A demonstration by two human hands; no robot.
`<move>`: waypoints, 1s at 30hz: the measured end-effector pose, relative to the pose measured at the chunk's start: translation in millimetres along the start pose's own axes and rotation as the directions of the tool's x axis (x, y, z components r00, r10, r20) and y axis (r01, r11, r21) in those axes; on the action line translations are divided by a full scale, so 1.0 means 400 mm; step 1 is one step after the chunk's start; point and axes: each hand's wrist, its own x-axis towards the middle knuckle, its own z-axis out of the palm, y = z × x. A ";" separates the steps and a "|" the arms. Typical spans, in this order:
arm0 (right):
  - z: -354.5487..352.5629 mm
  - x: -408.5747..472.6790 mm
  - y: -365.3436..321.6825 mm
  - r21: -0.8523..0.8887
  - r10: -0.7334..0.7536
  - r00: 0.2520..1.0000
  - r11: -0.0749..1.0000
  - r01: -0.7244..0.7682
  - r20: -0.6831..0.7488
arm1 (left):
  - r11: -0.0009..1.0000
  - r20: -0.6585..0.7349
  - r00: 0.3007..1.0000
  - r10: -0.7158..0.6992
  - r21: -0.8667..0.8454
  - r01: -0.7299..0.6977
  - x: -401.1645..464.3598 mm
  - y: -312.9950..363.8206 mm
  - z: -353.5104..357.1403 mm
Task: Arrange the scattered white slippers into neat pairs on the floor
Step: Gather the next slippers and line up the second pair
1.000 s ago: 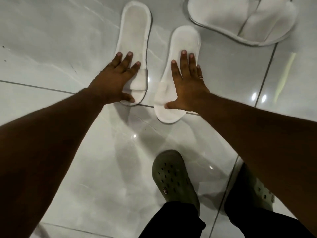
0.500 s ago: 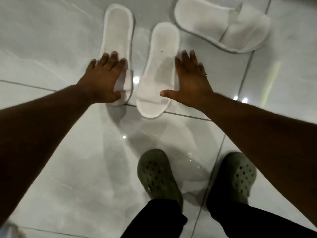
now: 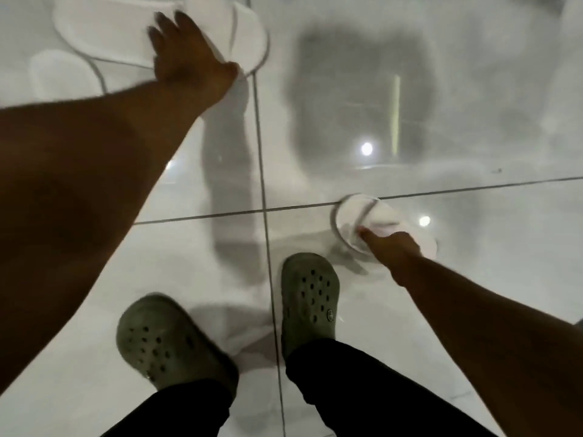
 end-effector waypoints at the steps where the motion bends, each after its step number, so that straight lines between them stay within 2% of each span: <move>1: 0.020 0.021 0.008 0.067 0.017 0.997 0.998 -0.022 0.069 | 0.998 -0.002 0.999 -0.044 -0.035 0.044 0.020 0.014 0.020; 3: 0.056 0.026 -0.008 0.180 0.036 0.990 0.982 -0.061 0.138 | 0.993 0.012 0.998 -0.066 -0.093 0.066 0.042 0.019 0.050; 5: 0.080 0.014 -0.044 0.245 0.042 0.991 0.967 -0.072 0.124 | 0.996 0.037 0.999 -0.006 -0.093 0.009 0.024 0.026 0.071; 7: 0.089 0.001 -0.079 0.271 0.041 0.996 0.961 -0.061 0.079 | 0.996 0.058 0.994 0.089 -0.009 -0.089 -0.031 0.042 0.098; 9: 0.091 0.002 -0.102 0.280 -0.059 0.998 0.958 0.053 0.012 | 0.977 0.091 0.979 0.183 0.091 -0.191 -0.104 0.046 0.132; 12: 0.071 0.030 -0.113 0.131 -0.345 0.937 0.927 0.350 -0.061 | 0.934 0.122 0.945 0.302 0.159 -0.319 -0.200 0.029 0.163; 14: 0.040 0.067 -0.115 -0.042 -0.575 0.816 0.818 0.573 -0.064 | 0.906 0.171 0.920 0.354 0.183 -0.382 -0.230 0.006 0.159; 16: -0.009 0.103 -0.132 -0.217 -0.732 0.681 0.661 0.718 0.021 | 0.859 0.250 0.879 0.406 0.223 -0.460 -0.240 -0.012 0.145; 19: -0.091 0.138 -0.183 -0.362 -0.796 0.589 0.513 0.778 0.139 | 0.789 0.379 0.814 0.440 0.269 -0.552 -0.245 -0.016 0.128; 23: -0.150 0.145 -0.236 -0.476 -0.815 0.542 0.400 0.783 0.207 | 0.705 0.498 0.734 0.461 0.297 -0.644 -0.248 0.009 0.129; 26: -0.148 0.140 -0.231 -0.502 -0.828 0.506 0.340 0.796 0.242 | 0.672 0.553 0.693 0.462 0.291 -0.680 -0.255 0.024 0.140; 30: -0.119 0.129 -0.204 -0.503 -0.831 0.487 0.310 0.806 0.268 | 0.638 0.584 0.662 0.470 0.293 -0.712 -0.285 0.030 0.160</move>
